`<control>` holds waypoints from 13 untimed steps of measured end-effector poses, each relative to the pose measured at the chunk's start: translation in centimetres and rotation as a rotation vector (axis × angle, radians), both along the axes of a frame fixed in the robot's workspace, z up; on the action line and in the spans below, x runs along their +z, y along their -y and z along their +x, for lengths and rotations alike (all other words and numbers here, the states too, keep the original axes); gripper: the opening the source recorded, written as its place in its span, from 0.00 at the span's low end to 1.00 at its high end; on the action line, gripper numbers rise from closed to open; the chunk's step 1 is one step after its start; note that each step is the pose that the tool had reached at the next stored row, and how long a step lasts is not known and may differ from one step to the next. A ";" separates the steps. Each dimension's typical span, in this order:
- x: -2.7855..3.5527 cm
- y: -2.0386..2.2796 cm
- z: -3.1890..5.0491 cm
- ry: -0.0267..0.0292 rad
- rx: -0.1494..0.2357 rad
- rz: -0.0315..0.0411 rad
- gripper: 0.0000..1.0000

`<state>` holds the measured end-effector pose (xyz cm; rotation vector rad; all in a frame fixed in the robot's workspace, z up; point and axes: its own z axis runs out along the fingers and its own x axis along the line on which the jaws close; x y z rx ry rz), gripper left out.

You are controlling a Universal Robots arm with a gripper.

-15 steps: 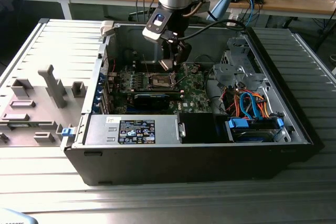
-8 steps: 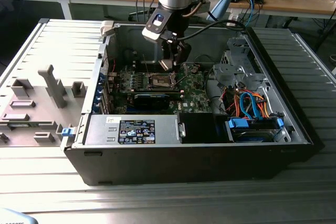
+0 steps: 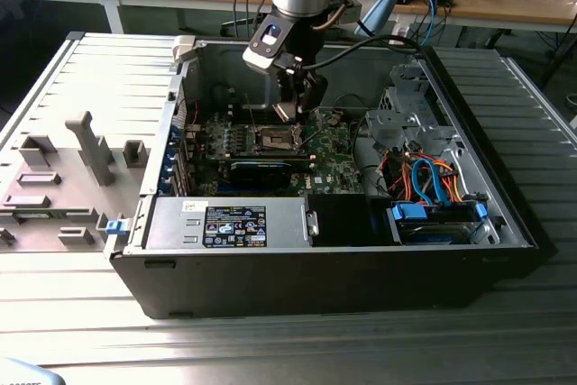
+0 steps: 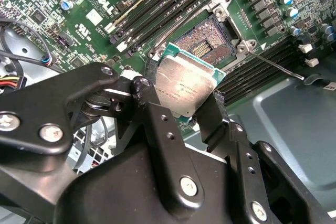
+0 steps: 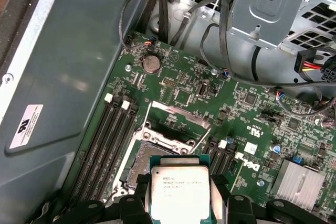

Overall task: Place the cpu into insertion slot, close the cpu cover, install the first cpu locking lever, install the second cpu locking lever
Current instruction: 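Place the cpu into insertion slot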

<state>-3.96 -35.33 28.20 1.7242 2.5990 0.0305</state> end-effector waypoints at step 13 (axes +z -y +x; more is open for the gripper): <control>-0.11 0.00 0.00 0.0000 -0.026 -0.0006 0.54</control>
